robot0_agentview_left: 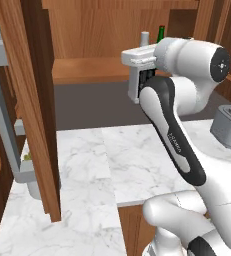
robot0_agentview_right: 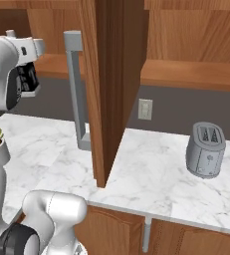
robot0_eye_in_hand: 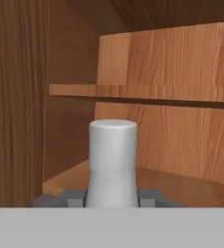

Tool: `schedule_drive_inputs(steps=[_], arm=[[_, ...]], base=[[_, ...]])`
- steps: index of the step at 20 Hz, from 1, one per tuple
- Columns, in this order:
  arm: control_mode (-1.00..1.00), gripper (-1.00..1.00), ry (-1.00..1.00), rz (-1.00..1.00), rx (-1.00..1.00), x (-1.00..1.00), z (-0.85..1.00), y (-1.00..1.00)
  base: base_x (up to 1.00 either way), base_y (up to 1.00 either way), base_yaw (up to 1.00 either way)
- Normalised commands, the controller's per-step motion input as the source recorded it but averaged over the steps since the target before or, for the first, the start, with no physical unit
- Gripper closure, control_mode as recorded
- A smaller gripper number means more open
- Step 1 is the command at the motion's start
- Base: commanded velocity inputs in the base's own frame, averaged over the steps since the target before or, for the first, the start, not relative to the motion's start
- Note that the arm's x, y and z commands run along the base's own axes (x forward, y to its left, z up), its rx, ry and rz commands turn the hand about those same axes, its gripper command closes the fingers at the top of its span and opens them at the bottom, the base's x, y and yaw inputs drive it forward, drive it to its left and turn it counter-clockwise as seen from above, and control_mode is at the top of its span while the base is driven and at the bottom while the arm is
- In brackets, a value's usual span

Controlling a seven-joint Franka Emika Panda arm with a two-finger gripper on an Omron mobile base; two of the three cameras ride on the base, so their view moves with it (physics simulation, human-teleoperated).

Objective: Sort all alcoholic drinks to one cabinet, and non-alcoholic drinks to the other.

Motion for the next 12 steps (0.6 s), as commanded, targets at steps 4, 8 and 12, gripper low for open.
schedule_drive_inputs(steps=[4,8,12], arm=[[-1.0,1.0,-0.02,0.0,0.0,0.28,0.27,0.01],[-1.0,1.0,0.0,0.0,0.0,0.23,0.24,0.0],[-1.0,1.0,0.0,0.0,0.0,0.34,0.2,0.0]], base=[[0.0,0.0,0.0],[0.0,0.0,0.0],[0.0,0.0,0.0]])
